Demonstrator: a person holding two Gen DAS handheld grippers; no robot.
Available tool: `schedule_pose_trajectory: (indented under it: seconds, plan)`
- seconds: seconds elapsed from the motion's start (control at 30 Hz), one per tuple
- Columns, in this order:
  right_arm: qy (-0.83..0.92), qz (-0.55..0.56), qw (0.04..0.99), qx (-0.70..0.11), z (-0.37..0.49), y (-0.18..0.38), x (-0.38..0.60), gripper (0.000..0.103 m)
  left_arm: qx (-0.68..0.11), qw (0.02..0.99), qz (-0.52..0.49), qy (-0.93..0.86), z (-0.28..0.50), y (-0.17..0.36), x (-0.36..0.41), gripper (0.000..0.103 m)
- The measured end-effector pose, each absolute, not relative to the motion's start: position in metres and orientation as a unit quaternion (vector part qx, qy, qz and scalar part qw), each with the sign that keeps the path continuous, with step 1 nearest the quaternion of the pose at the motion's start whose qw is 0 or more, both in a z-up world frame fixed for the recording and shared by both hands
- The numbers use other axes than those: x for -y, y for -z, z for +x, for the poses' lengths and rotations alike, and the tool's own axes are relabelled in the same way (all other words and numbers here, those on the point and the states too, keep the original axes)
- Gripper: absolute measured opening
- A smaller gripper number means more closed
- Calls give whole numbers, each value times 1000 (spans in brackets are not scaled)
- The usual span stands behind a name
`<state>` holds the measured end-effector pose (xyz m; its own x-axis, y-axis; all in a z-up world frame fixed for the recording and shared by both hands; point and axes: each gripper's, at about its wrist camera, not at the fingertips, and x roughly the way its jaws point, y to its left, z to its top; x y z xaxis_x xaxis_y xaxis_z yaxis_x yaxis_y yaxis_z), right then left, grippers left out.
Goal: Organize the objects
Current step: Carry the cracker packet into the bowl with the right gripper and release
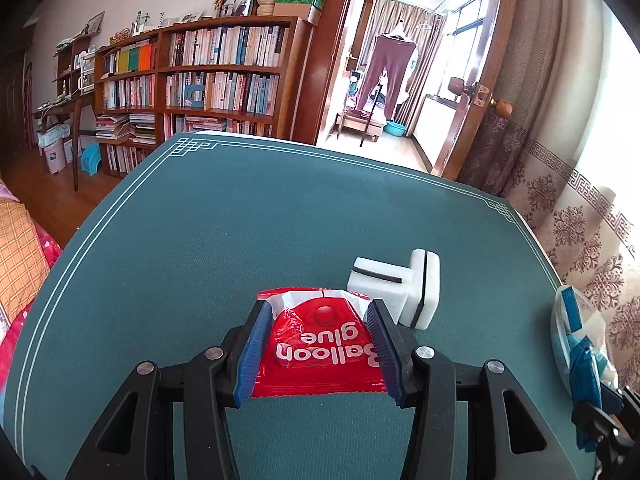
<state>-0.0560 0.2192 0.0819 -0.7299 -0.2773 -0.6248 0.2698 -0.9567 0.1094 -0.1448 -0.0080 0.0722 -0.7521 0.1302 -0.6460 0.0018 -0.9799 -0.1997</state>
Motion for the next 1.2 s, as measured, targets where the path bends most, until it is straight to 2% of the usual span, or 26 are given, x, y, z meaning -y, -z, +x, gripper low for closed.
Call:
schedule_pose_trajectory:
  seconds: [0.4,0.73,1.2]
  plan:
    - [952,299,13,71,-43,-105,-326,44,91,56,-351,-930,-127,-83,-17,52]
    - [946,296,-86,103,-57,-98,-403,44,60,90,-344,-933,-114,-97,-63,52]
    - [937,305,-67,159,-82,-77,-436,44,28,132,-347,-928,-107,-104,-114,52]
